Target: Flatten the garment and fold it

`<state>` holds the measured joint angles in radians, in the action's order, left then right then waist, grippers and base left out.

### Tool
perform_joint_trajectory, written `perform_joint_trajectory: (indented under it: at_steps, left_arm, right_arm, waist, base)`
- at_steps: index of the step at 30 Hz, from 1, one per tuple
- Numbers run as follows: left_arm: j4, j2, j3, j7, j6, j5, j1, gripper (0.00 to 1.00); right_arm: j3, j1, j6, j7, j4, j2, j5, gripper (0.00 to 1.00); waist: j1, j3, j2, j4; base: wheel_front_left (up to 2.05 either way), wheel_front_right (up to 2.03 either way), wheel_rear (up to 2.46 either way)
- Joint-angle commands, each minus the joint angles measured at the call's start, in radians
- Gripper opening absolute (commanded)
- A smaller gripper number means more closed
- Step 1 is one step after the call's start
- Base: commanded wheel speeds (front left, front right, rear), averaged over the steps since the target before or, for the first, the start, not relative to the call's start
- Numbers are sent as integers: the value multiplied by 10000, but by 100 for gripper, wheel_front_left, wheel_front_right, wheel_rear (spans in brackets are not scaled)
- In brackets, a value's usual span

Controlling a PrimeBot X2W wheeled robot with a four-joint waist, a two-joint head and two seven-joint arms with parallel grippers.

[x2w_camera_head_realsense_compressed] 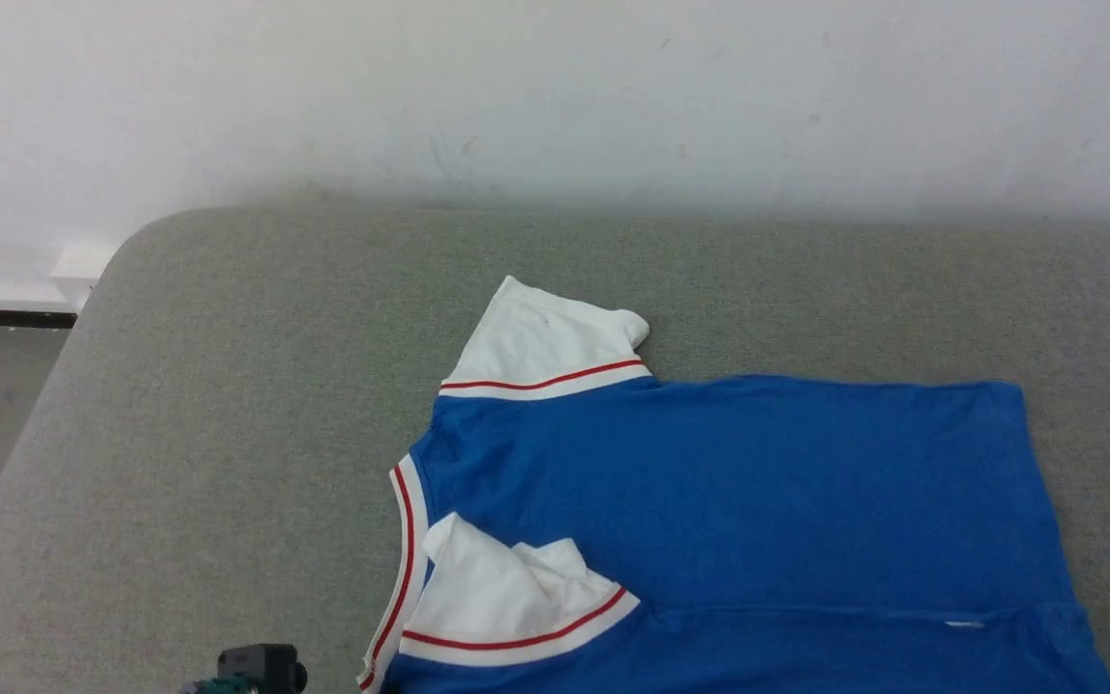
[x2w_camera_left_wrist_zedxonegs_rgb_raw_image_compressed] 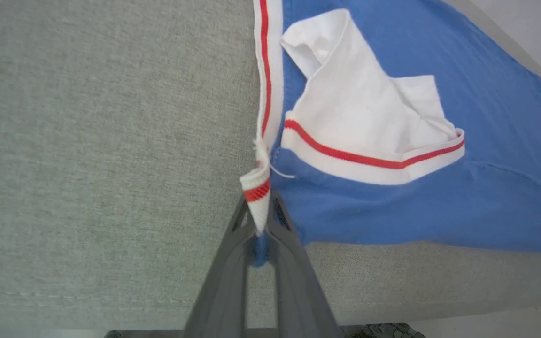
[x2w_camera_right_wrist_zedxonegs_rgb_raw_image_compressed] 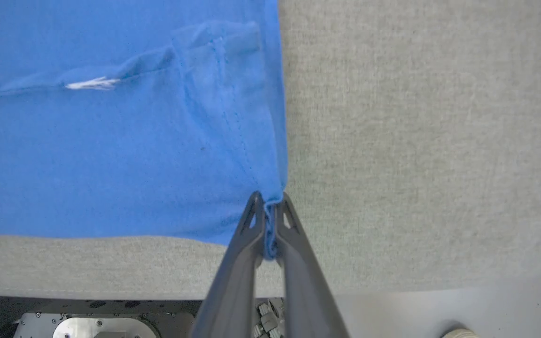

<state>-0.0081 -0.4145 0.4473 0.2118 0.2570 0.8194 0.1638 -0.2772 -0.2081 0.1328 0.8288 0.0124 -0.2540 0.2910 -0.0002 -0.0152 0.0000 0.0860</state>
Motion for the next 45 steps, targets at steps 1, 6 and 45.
perform_joint_trajectory:
  at_steps: [1, 6, 45]
  left_arm:
    - [106, -62, 40, 42, -4, 24, 80, 0]
    - [860, 1, 328, 30, -190, -129, -46, 100]
    - [1292, -475, -614, -1177, -2486, -3680, -6017, 100]
  right_arm:
    - [-8, -164, -21, 76, -79, 75, -20, 0]
    - [59, -222, -21, -212, 220, 304, -290, 38]
    - [1642, 2715, -21, -9464, -1463, 1334, -1580, 100]
  waist:
    - [2, -10, 0, -22]
    - [2, -139, 0, -48]
    - [2, -2732, 0, -2412]
  base:
    - [0, 0, 0]
    - [0, 0, 0]
    - [0, 0, 0]
